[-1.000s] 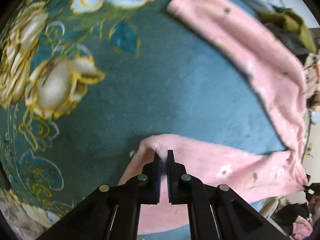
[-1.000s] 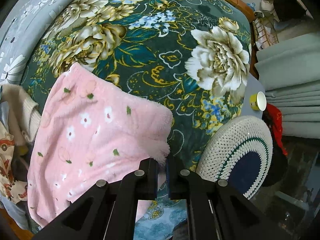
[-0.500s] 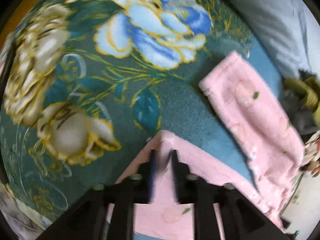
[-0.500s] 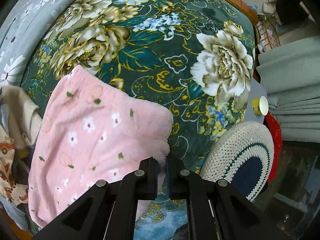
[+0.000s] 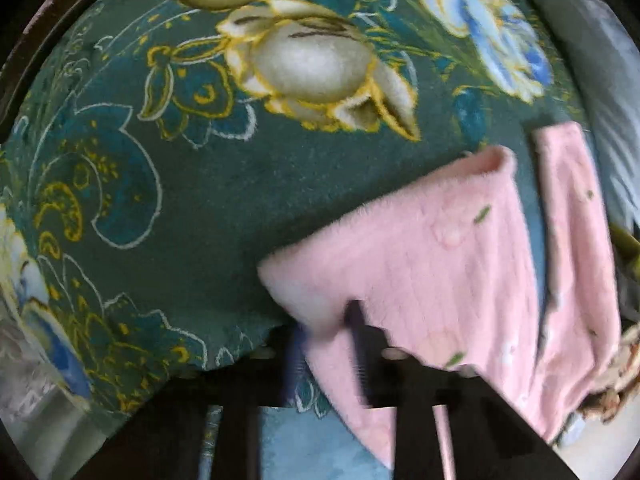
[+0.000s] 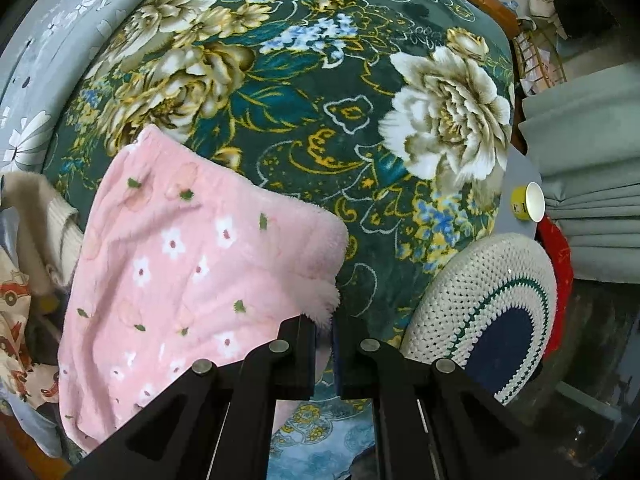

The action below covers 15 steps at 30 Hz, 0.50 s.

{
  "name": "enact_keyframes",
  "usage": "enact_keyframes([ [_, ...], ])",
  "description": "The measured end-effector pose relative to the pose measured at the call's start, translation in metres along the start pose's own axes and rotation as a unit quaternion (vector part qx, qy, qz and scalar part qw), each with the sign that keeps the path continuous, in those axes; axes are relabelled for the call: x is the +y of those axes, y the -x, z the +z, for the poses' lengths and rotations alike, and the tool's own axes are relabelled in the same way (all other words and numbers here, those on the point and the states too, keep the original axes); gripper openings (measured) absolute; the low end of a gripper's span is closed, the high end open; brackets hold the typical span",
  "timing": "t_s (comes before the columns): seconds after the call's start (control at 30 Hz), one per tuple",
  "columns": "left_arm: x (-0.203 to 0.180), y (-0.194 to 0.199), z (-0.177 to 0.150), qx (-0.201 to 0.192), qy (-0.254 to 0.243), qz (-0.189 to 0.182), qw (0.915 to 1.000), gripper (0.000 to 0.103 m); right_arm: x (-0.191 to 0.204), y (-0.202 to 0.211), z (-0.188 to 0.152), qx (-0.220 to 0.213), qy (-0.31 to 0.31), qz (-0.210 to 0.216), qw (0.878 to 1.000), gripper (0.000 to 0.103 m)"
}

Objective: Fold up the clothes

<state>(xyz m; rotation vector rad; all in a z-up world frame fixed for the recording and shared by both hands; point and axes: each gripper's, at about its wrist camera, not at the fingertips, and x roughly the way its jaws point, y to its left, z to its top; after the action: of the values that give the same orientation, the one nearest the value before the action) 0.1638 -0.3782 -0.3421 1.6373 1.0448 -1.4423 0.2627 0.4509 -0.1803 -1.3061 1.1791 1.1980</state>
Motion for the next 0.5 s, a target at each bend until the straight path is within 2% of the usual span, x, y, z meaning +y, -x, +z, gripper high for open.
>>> enact_keyframes([
  [0.13,-0.020,0.022,-0.001,-0.028,-0.032,0.027,0.9987,0.006,0.001,0.008,-0.001,-0.006,0.009,0.020,1.000,0.006],
  [0.3,-0.023,0.090,-0.013,-0.105,-0.049,0.002,0.9932,0.006,-0.005,0.023,-0.002,-0.026,0.035,0.058,0.997,0.006],
  [0.37,-0.011,0.110,-0.028,-0.125,-0.056,0.008,0.9905,0.006,-0.016,0.022,-0.003,-0.030,0.051,0.060,0.996,0.006],
  [0.43,0.006,0.114,-0.012,-0.121,-0.059,0.033,0.9903,0.006,-0.030,0.013,-0.005,-0.024,0.059,0.047,0.997,0.006],
  [0.5,0.032,0.102,-0.006,-0.101,-0.056,0.064,0.9912,0.006,-0.048,-0.004,-0.007,-0.007,0.053,0.031,0.998,0.006],
])
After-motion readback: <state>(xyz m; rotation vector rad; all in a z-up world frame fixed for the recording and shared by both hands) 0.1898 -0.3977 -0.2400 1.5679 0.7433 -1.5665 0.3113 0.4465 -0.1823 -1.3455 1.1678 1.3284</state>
